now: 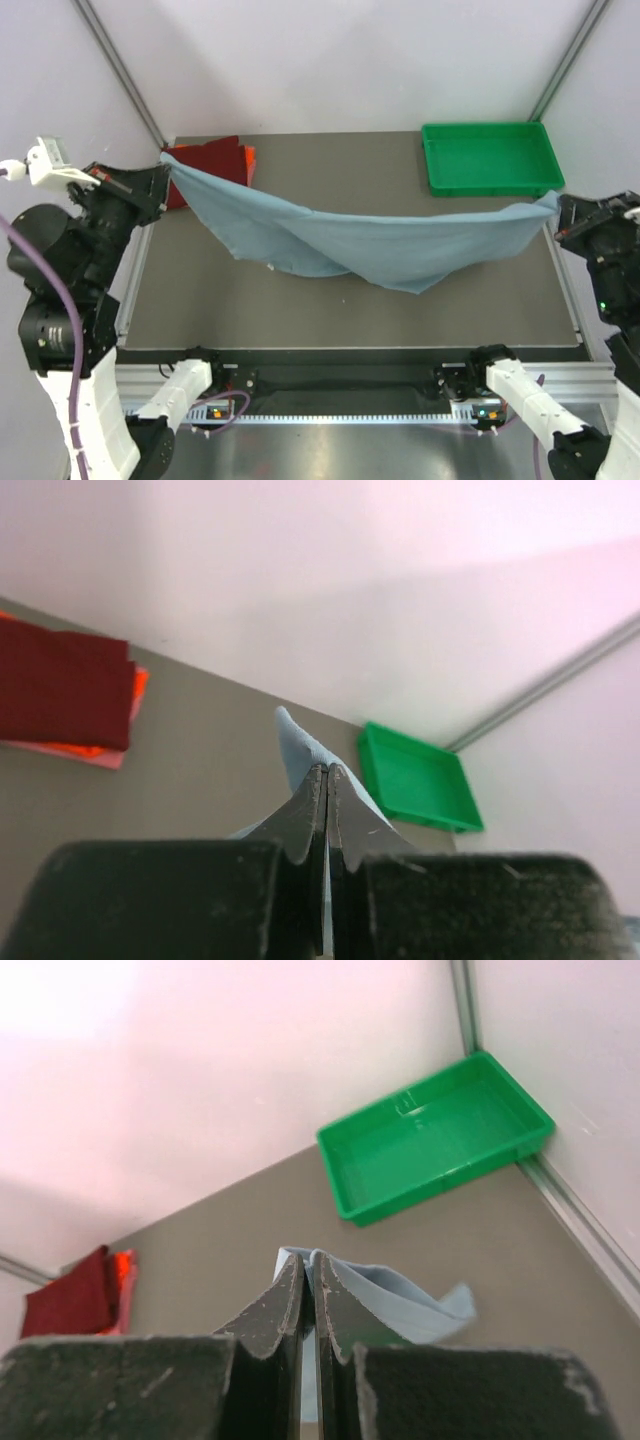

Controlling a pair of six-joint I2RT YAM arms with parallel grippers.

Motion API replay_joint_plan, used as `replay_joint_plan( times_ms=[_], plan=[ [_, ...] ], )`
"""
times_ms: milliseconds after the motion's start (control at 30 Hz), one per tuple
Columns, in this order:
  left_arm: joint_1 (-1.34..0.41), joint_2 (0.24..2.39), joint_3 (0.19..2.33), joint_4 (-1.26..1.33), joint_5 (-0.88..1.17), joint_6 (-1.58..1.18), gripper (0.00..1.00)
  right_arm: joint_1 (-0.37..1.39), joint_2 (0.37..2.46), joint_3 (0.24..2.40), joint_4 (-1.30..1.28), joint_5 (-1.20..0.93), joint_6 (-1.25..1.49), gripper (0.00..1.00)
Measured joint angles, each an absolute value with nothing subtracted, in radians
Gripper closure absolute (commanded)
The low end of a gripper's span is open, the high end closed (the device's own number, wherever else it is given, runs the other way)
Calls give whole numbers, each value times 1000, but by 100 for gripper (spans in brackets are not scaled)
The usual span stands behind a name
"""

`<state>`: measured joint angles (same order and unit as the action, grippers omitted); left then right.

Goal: Fold and stack the t-shirts
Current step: Flatten the tshirt out

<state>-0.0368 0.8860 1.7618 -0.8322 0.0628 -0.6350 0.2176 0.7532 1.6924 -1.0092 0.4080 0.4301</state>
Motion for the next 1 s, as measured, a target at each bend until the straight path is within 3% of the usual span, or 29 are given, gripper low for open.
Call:
replay_joint_plan(
  times_ms=[367,733,1000],
  plan=[
    [-36,994,1929,-741,113,-632,100,218,810,1769,-893,329,403,100],
    [-36,1334,1915,-430,108,-623,100,218,1258,1966,-618,264,315,100],
    [-36,1537,2161,-337,123,-605,100,218,1400,2013,-538,236,268,100]
  ],
)
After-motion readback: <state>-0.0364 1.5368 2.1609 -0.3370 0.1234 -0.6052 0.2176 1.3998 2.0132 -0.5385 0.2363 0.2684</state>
